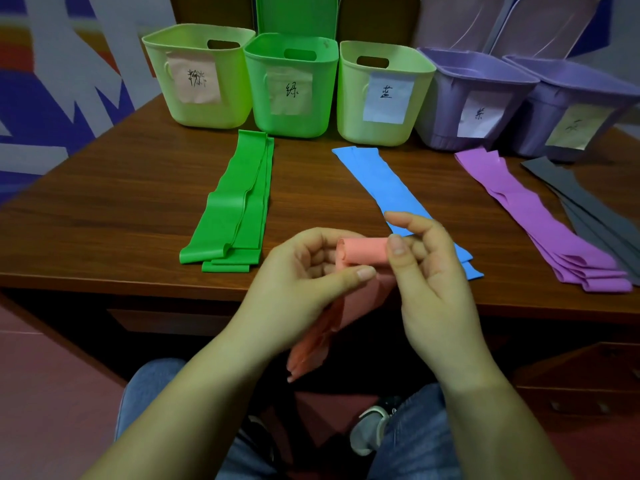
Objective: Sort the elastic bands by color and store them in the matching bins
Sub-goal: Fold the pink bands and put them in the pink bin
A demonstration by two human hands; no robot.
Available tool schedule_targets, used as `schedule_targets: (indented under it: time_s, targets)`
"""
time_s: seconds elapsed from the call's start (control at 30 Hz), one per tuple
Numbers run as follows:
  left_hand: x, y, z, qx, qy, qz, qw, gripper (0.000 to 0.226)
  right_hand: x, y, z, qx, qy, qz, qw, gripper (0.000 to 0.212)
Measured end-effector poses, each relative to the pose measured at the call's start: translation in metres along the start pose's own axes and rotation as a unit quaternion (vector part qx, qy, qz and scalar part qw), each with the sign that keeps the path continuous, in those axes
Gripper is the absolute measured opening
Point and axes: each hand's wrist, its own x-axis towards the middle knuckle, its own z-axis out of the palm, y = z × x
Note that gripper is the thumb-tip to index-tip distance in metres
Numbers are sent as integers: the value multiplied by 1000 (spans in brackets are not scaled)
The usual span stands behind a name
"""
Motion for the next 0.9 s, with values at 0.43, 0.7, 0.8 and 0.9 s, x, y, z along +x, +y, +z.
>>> schedule_targets:
  time_s: [0.43, 0.7, 0.8, 0.9]
  targets:
    - [-3, 5, 0, -96, 41, -48, 993, 35, -1, -1, -6, 63, -9, 61, 996, 32]
    - [-6, 1, -3, -92, -5, -3, 996, 31, -1, -10, -6, 17, -31, 115, 993, 32]
    - [-6, 3, -2, -90, -11, 10, 996, 33, -1, -13, -5, 18, -28, 100, 994, 22]
    - [-3, 3, -3, -99, -18, -3, 995, 35, -1, -13, -6, 34, -18, 80, 996, 23]
